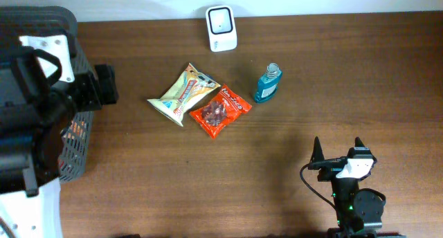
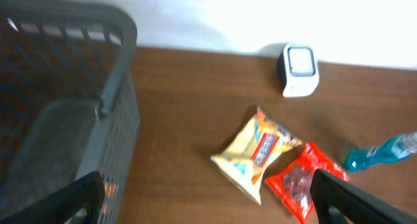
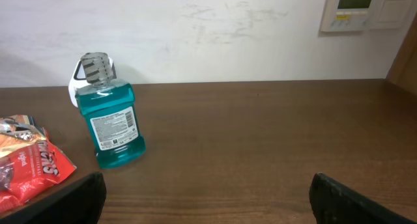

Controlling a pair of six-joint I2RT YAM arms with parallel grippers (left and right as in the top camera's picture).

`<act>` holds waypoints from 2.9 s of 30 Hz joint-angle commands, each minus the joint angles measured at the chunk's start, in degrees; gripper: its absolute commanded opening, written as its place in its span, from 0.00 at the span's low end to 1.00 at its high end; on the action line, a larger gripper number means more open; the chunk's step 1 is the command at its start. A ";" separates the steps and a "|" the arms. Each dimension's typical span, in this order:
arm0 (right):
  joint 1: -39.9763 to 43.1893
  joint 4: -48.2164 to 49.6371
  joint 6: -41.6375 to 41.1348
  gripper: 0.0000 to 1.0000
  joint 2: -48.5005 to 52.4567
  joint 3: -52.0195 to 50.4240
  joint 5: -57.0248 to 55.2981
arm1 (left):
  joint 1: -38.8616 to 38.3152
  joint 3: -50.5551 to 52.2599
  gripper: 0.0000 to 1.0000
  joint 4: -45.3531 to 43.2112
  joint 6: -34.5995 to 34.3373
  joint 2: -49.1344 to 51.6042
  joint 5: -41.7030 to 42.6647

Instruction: Scan the item barcode

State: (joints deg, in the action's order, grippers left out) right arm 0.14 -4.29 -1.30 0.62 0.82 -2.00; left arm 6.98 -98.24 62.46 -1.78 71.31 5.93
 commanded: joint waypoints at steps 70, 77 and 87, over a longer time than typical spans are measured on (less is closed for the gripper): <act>0.24 -0.20 -0.24 0.98 -0.42 -0.50 0.07 | -31.87 -10.12 0.01 2.56 -24.52 41.29 -9.94; 0.26 -0.20 -0.24 0.98 -0.42 -0.50 0.09 | -31.80 -11.91 0.99 0.83 -20.98 52.70 -10.27; 0.26 -0.20 -0.24 0.98 -0.42 -0.50 0.07 | -2.43 -67.45 0.99 34.25 -20.83 40.76 -12.81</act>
State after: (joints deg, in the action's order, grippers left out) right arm 0.14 -4.29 -1.32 0.58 0.84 -2.00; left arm -7.44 -161.03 93.45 -22.28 117.69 -4.14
